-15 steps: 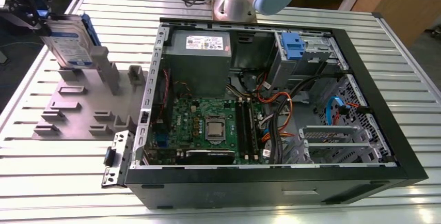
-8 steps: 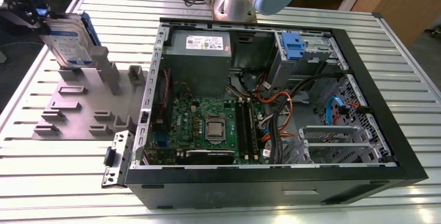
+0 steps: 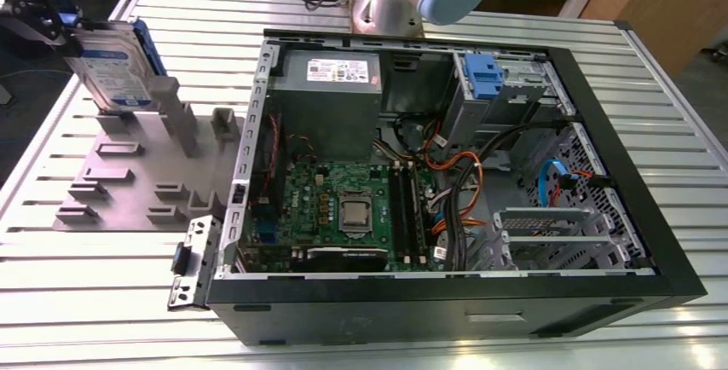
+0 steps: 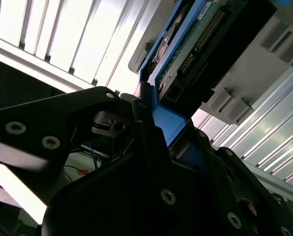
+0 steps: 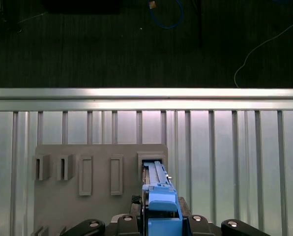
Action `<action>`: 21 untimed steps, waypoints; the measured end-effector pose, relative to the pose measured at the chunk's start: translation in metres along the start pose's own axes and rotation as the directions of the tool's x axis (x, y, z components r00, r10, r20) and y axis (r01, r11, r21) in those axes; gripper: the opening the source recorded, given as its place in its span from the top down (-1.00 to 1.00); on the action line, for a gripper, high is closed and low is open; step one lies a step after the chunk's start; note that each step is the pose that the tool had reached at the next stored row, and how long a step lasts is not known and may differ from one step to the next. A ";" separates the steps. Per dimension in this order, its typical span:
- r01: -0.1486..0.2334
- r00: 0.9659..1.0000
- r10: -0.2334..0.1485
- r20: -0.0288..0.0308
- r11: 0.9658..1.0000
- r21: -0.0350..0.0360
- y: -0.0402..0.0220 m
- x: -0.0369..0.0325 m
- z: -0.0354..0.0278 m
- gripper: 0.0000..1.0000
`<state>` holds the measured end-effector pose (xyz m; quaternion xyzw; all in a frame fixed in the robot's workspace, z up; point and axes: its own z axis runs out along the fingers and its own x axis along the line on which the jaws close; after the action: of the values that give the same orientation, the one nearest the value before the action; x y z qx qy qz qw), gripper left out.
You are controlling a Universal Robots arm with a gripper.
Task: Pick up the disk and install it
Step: 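Pick up the disk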
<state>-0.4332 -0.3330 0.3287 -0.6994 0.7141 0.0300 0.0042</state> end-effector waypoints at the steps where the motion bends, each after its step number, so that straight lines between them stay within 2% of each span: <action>1: 0.000 1.000 0.000 0.000 1.000 0.000 0.0000 0.0000 -0.0002 0.27; 21: 0.000 1.000 0.000 0.000 1.000 0.000 0.0003 -0.0004 -0.0091 0.27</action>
<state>-0.4332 -0.3330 0.3378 -0.6994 0.7141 0.0300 0.0042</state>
